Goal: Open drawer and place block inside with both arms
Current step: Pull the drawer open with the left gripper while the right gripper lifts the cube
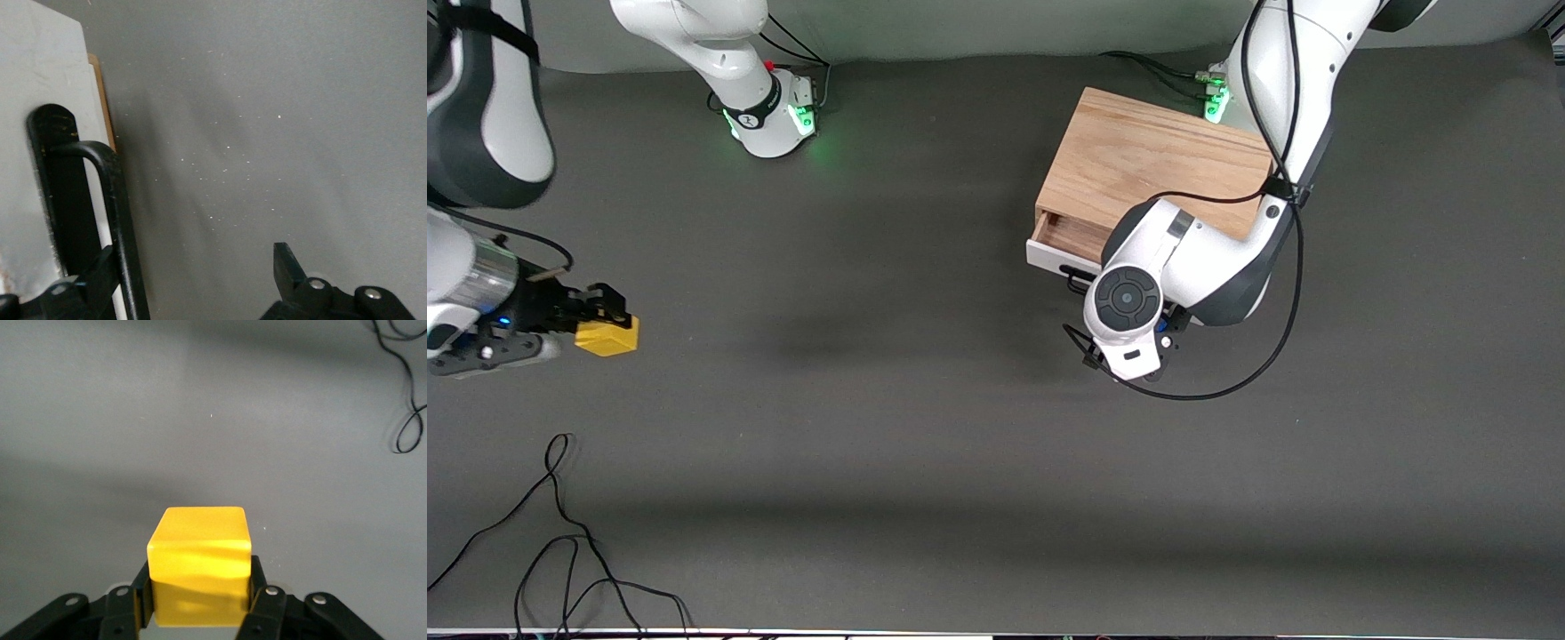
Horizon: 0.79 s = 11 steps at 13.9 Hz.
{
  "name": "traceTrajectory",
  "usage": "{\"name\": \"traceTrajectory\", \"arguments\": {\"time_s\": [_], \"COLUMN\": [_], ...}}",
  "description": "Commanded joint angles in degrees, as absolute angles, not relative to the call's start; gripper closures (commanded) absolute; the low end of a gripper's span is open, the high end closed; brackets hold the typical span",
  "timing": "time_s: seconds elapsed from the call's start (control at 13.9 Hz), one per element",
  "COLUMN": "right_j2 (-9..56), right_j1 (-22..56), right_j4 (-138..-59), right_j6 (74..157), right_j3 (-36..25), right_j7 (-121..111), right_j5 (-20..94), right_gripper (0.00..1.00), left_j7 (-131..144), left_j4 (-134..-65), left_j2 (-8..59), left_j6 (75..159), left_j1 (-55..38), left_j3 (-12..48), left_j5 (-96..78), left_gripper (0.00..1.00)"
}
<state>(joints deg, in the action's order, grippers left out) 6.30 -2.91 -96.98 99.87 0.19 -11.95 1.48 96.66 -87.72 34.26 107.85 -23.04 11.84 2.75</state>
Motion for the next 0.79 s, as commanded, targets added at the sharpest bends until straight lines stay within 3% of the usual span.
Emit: {"name": "traceTrajectory", "arguments": {"time_s": [0.0,0.72], "right_j2": [4.7,3.7], "right_j1": [-2.5,-2.2], "right_j4": [-94.1,-93.1], "right_j6": [97.1,94.1], "right_j3": [-1.3,-1.1], "right_j7": [-10.7,-0.5], "right_j5": [2.7,2.9], "right_gripper": [1.00,1.00], "left_j7": [97.7,97.7], "left_j4": [-81.1,-80.8], "left_j2": [39.5,39.3], "left_j6": [115.3,122.2], "left_j1": [-23.6,-23.5], "left_j3": [11.8,11.6], "left_j5": [4.4,4.5], "left_gripper": [0.00,0.00]}}
